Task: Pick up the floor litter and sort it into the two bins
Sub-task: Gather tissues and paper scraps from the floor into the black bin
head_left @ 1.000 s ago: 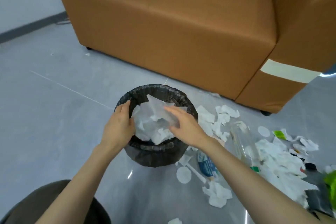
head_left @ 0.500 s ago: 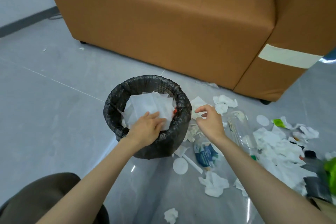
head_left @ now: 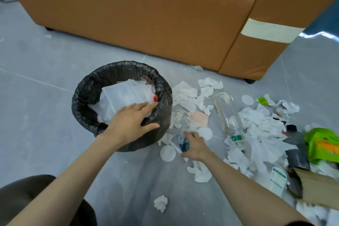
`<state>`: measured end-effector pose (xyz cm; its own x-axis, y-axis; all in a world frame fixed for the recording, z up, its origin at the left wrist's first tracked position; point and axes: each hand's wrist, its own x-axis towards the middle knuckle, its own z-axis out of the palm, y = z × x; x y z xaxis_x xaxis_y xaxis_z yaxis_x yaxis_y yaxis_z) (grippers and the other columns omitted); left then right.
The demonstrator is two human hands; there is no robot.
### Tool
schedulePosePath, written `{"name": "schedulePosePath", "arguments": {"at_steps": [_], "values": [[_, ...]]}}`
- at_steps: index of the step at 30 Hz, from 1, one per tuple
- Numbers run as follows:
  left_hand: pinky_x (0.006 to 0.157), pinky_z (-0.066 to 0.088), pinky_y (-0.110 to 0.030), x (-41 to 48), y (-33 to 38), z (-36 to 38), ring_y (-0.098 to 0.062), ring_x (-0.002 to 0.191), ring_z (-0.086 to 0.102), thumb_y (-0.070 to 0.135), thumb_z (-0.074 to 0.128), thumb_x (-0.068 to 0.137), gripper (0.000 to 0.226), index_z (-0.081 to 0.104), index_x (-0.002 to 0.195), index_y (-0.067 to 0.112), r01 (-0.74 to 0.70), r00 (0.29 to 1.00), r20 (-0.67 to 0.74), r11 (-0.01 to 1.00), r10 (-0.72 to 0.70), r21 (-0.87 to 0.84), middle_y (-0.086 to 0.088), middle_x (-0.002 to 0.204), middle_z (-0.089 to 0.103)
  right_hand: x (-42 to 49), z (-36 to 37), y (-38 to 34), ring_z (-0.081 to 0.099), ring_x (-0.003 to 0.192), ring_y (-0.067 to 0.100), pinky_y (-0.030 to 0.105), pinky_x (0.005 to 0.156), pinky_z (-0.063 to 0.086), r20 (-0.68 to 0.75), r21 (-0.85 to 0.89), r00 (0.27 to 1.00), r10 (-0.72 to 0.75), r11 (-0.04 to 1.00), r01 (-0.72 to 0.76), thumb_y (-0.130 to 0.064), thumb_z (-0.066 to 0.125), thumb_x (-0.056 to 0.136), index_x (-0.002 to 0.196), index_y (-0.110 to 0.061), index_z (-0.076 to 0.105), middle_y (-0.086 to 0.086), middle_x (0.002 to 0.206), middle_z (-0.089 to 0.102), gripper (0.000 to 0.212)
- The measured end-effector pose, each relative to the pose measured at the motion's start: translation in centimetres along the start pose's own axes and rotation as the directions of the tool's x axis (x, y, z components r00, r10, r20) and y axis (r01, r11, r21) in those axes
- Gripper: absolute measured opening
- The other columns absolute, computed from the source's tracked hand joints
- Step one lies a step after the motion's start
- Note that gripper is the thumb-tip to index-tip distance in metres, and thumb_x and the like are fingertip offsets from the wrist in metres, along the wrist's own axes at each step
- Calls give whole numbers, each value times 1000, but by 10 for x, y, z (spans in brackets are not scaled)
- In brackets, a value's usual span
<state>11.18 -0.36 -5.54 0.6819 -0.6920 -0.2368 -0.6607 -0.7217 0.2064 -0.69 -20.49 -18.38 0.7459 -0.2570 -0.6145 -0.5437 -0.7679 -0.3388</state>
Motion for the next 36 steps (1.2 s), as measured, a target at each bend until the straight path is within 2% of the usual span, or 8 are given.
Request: {"name": "schedulePosePath", "arguments": {"at_steps": [5, 9, 13, 16, 18, 22, 28, 36], "values": [[83, 46, -42, 12, -17, 13, -35, 108, 55, 27, 36, 100, 56, 12, 150, 20, 71, 971, -231, 996, -59, 45, -11, 132, 53, 0, 14, 8, 42, 117, 27, 29, 90, 42, -134, -98, 991, -30, 995, 17, -7, 63, 79, 130, -22, 42, 7, 130, 40, 57], [102, 36, -47, 14, -20, 18, -40, 127, 38, 7, 50, 93, 65, 17, 149, 6, 52, 936, -346, 998, -64, -45, -19, 145, 34, 0, 16, 16, 54, 104, 25, 27, 75, 39, -139, -116, 990, -6, 993, -11, -4, 53, 85, 114, -19, 52, 8, 116, 56, 32], [113, 29, -43, 17, 10, 27, -36, 137, 31, -13, 60, 75, 71, 35, 140, 0, -159, 852, -503, 987, 148, 21, -20, 145, 36, -2, 15, 23, 59, 101, 27, 27, 76, 42, -160, -36, 986, 44, 998, -50, -6, 46, 88, 110, -17, 58, 10, 111, 63, 26], [108, 36, -35, 16, 37, 45, -22, 136, 30, -12, 54, 76, 75, 33, 143, 14, -288, 904, -342, 957, 256, -45, -6, 150, 31, -4, 6, 21, 61, 95, 27, 27, 71, 44, -256, 35, 964, 71, 997, -64, -5, 48, 85, 105, -14, 60, 9, 104, 66, 25], [105, 37, -34, 16, 46, 66, -19, 140, 22, 4, 51, 90, 69, 19, 148, 25, -196, 979, -74, 973, 189, -119, 4, 157, 12, -5, -2, 19, 60, 90, 26, 26, 66, 42, -341, 68, 936, 82, 996, -62, -4, 50, 83, 99, -14, 61, 8, 100, 66, 21], [113, 27, -43, 22, 45, 113, -26, 145, 6, 37, 59, 89, 77, 11, 148, 35, -4, 966, 257, 991, 39, -137, 7, 158, -6, -9, -5, 26, 49, 103, 22, 26, 77, 42, -400, -26, 916, 21, 999, -34, -7, 53, 84, 90, -17, 60, 5, 108, 55, 14], [116, 17, -46, 18, 56, 161, -31, 144, 0, 47, 69, 77, 88, 14, 145, 40, 95, 938, 344, 990, -53, -106, 2, 157, -3, -7, 6, 38, 27, 124, 31, 37, 99, 37, -208, 39, 973, 94, 995, -88, -25, 68, 80, 107, -19, 46, 9, 141, 22, 35], [100, 38, -29, 20, 69, 169, -24, 120, 35, 24, 64, 87, 46, 45, 128, 26, 39, 970, 243, 988, -2, -147, -2, 138, 33, -5, 21, 43, 41, 112, 31, 37, 91, 44, -217, -32, 971, 99, 994, -108, -13, 75, 75, 131, -22, 27, 10, 132, 34, 74]]}}
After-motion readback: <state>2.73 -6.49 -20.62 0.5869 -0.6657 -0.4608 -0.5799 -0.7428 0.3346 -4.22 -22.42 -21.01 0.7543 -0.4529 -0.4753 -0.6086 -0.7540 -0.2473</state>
